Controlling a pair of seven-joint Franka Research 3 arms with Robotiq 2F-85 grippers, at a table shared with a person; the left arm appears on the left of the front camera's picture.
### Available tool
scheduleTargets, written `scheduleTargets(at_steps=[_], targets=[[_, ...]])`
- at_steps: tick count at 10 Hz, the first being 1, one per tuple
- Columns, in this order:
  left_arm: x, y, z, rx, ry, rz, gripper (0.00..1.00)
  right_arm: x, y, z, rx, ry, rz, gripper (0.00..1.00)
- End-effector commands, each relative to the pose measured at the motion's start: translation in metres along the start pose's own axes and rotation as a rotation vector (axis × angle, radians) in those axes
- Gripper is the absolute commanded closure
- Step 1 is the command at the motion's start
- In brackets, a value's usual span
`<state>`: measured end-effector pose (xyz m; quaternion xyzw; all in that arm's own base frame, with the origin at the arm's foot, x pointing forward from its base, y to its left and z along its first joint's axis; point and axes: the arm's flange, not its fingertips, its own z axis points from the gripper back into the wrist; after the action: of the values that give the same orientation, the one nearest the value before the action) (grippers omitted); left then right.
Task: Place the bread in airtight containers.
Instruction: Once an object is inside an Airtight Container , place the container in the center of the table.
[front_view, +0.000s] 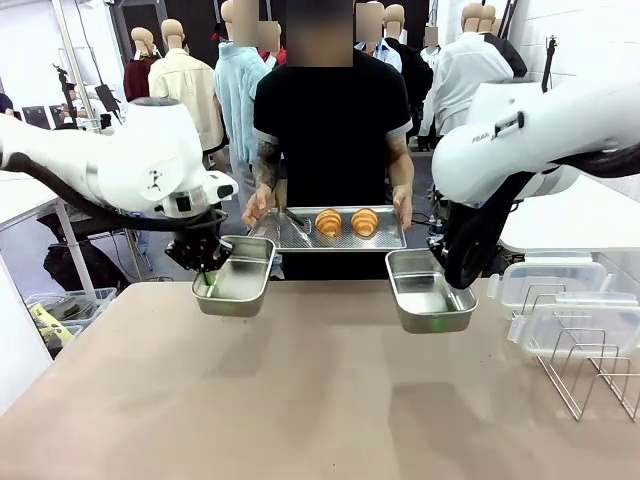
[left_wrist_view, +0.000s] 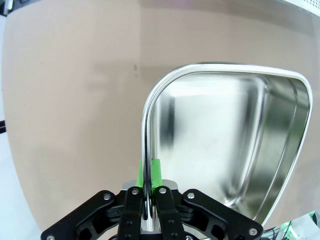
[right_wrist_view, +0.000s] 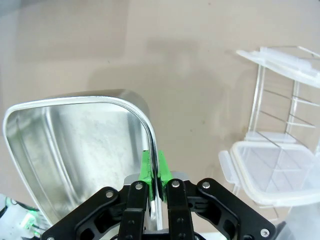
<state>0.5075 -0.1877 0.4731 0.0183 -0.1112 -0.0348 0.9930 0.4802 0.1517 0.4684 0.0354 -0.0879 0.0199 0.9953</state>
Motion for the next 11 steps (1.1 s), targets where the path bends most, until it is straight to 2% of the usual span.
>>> scheduleTargets(at_steps=[1,2,3,11], targets=[[0.0048,-0.0035,0.0045,0.022,0.016,0.037,1.00,-0.0053,-0.0041,-0.0014,0.001,0.023,-0.064,1.00],[0.0089,-0.0023,-0.0006,0.020,0.045,0.052,1.00,-0.0033,-0.0060,-0.0049,-0.004,0.026,-0.069,1.00],[0.0021,0.0023,0.0043,0.006,0.011,0.006,1.00,-0.0019,-0.0036,0.0042,-0.005,0.008,-0.017,1.00],[0.0021,0.0023,0.0043,0.006,0.011,0.006,1.00,-0.0019,-0.0036,0.0042,-0.005,0.008,-0.017,1.00]])
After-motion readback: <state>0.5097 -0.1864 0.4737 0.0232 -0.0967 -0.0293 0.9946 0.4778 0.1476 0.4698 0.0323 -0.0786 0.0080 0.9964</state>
